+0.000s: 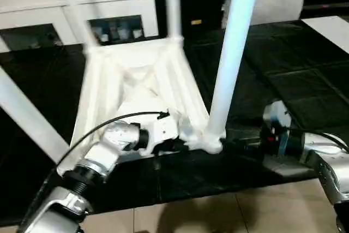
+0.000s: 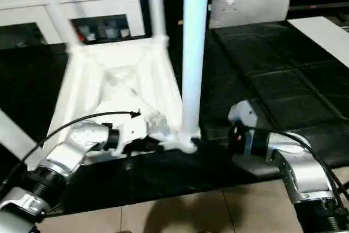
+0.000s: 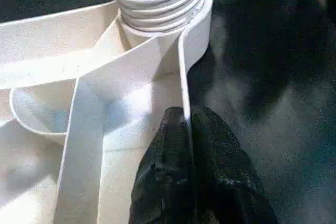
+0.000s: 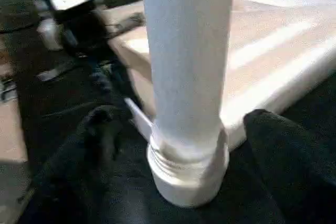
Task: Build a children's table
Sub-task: Rotate leg to tighten
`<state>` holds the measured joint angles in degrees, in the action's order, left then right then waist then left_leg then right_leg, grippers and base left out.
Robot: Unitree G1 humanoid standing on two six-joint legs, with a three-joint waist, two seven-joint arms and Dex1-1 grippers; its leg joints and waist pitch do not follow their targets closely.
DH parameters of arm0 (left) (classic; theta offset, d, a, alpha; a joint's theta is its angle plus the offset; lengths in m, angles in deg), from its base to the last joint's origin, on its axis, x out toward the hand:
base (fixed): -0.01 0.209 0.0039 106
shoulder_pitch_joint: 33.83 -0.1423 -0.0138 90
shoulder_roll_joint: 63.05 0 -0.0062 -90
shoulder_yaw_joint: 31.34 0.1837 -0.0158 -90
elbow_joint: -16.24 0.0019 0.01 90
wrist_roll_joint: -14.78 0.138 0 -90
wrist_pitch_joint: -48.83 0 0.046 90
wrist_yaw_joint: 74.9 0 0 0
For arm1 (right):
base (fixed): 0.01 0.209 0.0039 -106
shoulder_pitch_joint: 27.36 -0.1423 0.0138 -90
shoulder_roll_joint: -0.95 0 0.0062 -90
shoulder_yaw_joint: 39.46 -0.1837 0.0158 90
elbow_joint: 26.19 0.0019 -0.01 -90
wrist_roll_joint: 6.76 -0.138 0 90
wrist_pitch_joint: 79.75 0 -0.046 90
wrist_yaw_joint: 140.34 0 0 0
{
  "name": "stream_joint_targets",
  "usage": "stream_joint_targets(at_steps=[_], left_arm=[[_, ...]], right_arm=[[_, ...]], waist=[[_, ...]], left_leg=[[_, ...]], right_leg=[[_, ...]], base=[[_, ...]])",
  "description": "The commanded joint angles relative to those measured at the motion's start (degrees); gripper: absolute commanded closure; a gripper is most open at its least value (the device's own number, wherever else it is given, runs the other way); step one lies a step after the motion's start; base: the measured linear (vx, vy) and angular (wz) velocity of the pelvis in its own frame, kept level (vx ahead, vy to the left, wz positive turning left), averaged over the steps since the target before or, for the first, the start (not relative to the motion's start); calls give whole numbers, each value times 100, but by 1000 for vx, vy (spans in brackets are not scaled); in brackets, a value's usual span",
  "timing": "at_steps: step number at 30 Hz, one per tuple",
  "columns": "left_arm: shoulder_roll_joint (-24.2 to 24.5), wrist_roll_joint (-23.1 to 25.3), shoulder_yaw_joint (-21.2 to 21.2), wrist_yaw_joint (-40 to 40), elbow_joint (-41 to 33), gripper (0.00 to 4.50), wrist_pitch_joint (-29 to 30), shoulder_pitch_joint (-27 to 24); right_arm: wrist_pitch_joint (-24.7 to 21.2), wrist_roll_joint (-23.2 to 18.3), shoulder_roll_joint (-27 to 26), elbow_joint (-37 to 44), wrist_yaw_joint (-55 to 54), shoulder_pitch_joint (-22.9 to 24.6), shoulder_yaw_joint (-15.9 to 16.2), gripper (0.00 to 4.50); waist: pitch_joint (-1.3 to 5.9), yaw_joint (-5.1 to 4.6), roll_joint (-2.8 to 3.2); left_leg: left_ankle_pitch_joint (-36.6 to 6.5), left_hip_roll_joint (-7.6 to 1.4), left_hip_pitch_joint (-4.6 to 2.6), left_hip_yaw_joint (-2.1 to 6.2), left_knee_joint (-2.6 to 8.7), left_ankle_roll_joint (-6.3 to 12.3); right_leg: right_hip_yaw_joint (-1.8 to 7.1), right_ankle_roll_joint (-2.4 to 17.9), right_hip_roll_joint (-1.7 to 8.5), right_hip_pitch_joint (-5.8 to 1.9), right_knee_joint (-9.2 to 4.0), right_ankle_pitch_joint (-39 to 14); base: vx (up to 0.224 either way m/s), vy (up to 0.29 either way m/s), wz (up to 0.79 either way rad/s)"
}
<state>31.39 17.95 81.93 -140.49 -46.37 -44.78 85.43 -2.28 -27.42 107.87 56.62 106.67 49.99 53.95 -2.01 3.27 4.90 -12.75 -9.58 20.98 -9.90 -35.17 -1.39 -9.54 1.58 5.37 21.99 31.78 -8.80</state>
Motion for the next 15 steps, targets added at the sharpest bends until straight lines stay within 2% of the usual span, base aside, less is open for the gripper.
stream_joint_targets(at_steps=[1,2,5,8,10,11,15], left_arm=[[129,132,311,-479,12,450,-212,86],[183,117,356,-647,-9,450,-229,103],[237,69,403,-882,-15,450,-293,135],[255,60,446,-1010,23,450,-377,183],[248,57,456,-1076,79,450,-438,226],[230,58,452,-1093,122,450,-466,255],[186,40,453,-1142,203,450,-509,313]], right_arm=[[-86,-86,94,98,274,-35,121,72],[-138,-108,98,80,381,-73,165,89],[-201,-137,106,43,515,-140,234,93],[-231,-133,126,30,638,-165,340,131],[-241,-139,124,3,708,-183,395,139],[-223,-126,101,-27,712,-197,418,164],[-243,-93,-43,-121,731,-253,447,185]], waist=[[354,10,-111],[350,19,-113],[345,38,-130],[338,51,-128],[338,61,-127],[336,61,-131],[349,92,-119]], left_leg=[[-760,-470,-36,173,424,682],[-760,-475,-37,171,428,664],[-790,-472,-30,166,434,591],[-856,-455,-47,154,433,530],[-883,-454,-47,155,431,511],[-882,-451,-45,152,433,509],[-847,-456,-57,150,429,477]], right_leg=[[433,719,494,-272,-324,-1655],[438,722,497,-275,-326,-1665],[445,721,506,-281,-322,-1754],[448,677,503,-274,-353,-1959],[447,644,508,-272,-363,-2054],[446,637,503,-272,-367,-2069],[447,642,499,-262,-364,-2020]], base=[[0,0,0],[0,0,0],[0,0,0],[0,0,0],[0,0,0],[0,0,0],[0,0,0]])
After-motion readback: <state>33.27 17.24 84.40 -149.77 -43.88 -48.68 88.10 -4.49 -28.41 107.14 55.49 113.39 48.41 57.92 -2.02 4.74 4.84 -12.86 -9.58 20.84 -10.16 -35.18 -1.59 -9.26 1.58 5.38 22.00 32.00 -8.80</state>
